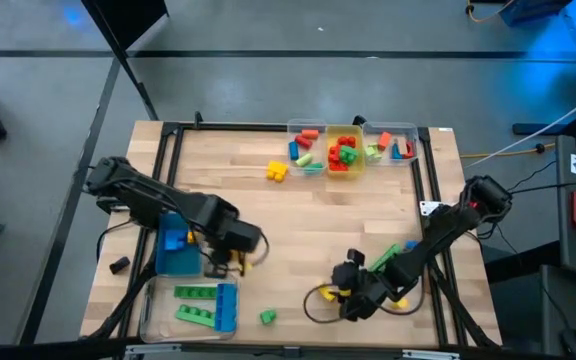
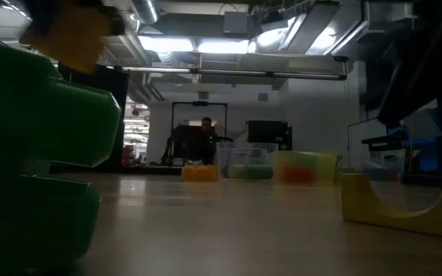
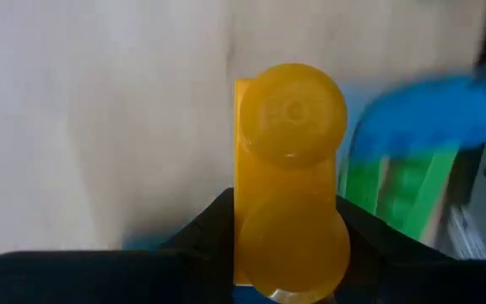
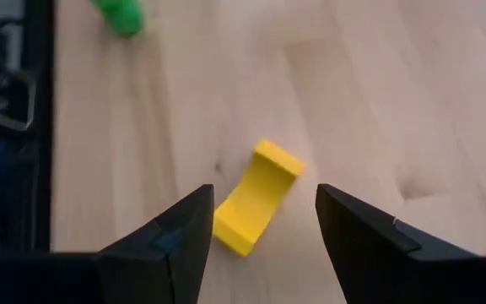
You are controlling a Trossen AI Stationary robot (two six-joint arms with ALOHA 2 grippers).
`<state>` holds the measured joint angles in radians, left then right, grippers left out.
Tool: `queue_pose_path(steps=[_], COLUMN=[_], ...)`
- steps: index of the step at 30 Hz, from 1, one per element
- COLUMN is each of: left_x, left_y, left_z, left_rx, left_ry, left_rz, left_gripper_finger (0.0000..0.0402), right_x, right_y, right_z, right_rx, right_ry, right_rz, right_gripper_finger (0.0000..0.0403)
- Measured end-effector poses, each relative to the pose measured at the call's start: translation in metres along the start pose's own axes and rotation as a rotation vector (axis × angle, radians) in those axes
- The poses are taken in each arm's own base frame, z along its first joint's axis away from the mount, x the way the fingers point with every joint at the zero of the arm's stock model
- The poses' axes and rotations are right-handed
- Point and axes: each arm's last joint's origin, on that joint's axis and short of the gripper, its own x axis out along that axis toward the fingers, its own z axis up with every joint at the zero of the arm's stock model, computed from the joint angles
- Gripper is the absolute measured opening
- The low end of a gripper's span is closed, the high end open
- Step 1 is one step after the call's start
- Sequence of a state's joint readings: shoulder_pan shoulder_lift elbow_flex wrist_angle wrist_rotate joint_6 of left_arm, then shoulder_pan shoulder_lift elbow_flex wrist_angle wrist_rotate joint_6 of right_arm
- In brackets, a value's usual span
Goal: Sort blocks by size
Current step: Put the yellow 2 stud game piece into the blue bin
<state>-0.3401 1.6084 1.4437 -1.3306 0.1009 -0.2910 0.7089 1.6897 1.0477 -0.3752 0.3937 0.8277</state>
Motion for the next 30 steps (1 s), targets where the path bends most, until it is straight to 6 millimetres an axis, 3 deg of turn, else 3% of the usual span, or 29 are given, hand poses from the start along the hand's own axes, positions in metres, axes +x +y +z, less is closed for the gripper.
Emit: queue_pose_path(steps=[4, 10, 19, 24, 30], left_x=[-0.018, -0.021, 0.025, 0.050, 0.067], left_y=[0.005, 0.005, 0.005, 0.007, 0.011], left_z=[-0.034, -0.059, -0.088, -0.103, -0.108], left_rx=[-0.177, -0.369, -0.678, -0.715, -0.703], left_ry=[0.166, 0.112, 0.252, 0.322, 0.347], left_rz=[0.083, 0.108, 0.260, 0.341, 0.347], left_gripper_finger=[0.0121, 0.0123, 0.0126, 0.0126, 0.0147], right_x=[-0.004, -0.007, -0.007, -0.007, -0.007], right_y=[0.010, 0.018, 0.017, 0.018, 0.022], right_z=[-0.004, -0.006, -0.005, -0.006, -0.003], right_rx=[-0.117, -0.156, -0.153, -0.167, -0.217], right_ry=[-0.034, -0.062, -0.069, -0.045, -0.067], right_rz=[0.047, 0.088, 0.085, 0.115, 0.159], right_gripper_finger=[0.0211, 0.0211, 0.0211, 0.0211, 0.0211])
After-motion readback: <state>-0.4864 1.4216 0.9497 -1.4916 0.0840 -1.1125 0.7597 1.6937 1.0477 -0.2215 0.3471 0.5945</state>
